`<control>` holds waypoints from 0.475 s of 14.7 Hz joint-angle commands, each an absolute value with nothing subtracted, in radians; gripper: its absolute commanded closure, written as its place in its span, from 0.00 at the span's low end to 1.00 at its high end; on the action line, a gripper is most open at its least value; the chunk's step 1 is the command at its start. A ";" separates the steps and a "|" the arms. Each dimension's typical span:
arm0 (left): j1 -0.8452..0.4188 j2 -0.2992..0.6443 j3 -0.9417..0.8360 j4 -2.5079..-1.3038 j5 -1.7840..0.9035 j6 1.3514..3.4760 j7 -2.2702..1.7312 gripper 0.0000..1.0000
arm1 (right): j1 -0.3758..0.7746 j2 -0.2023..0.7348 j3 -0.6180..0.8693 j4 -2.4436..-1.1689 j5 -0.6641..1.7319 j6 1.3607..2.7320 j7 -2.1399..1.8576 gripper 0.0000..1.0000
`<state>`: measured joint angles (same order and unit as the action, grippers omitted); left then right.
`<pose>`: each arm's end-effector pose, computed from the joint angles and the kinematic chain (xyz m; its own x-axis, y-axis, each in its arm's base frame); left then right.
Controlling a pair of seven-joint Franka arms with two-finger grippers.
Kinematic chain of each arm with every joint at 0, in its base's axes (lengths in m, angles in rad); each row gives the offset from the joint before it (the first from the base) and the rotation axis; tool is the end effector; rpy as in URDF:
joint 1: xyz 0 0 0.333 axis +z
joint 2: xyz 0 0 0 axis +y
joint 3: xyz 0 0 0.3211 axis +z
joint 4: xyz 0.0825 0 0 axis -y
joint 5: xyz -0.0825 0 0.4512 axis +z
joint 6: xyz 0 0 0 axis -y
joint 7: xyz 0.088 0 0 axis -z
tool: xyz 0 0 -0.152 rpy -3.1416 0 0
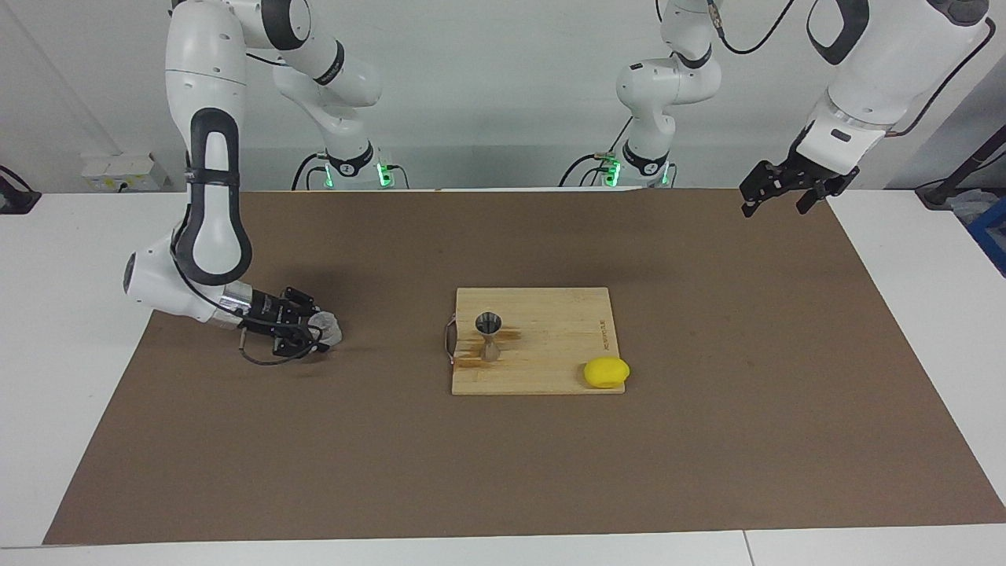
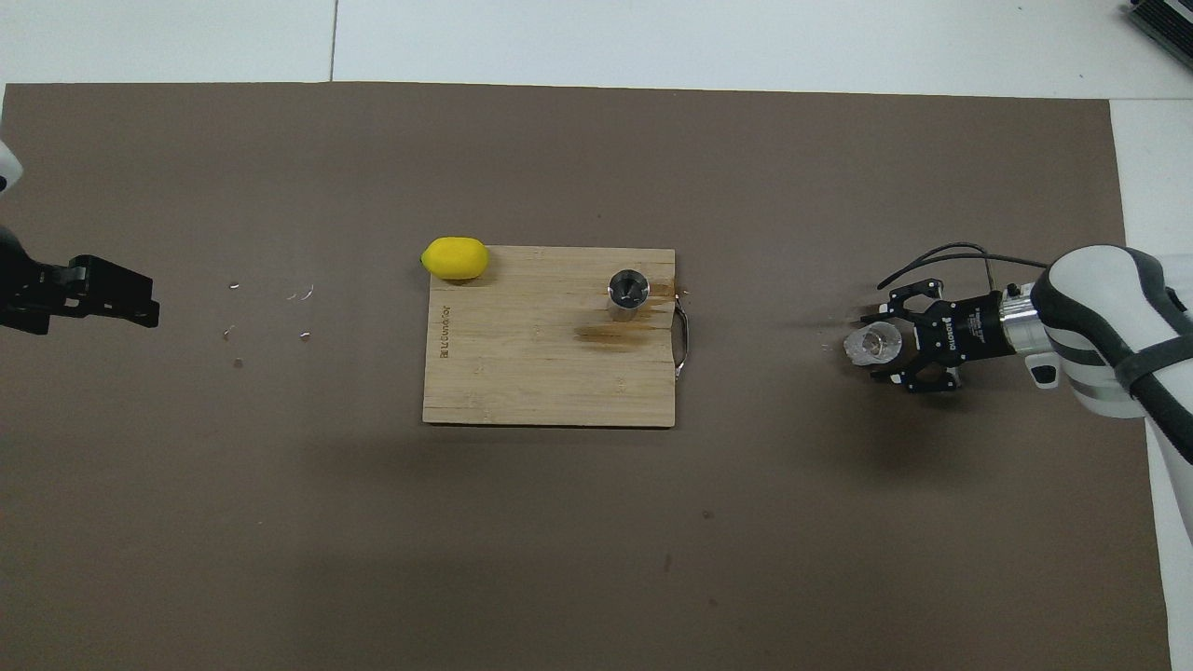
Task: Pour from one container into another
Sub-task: 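Lower the glass cup onto the table and open the right gripper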
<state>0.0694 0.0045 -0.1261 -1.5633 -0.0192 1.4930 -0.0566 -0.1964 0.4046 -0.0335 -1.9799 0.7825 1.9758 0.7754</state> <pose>0.6101 -0.0375 0.5795 0.9971 -0.0015 -0.0757 -0.0003 -0.9999 0.0155 0.6151 -0.0684 0.1701 0.0727 -0.7391 -0.6697 -0.9959 -0.0901 -0.0086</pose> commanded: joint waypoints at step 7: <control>0.064 -0.023 -0.120 -1.594 -0.006 1.497 -0.051 0.00 | -0.223 0.226 -0.029 -2.057 0.638 1.983 0.692 0.00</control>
<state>0.0694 0.0045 -0.1261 -1.5633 -0.0192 1.4930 -0.0566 -0.2290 0.3126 -0.0355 -1.9903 0.6937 1.9759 0.7507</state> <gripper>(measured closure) 0.000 0.000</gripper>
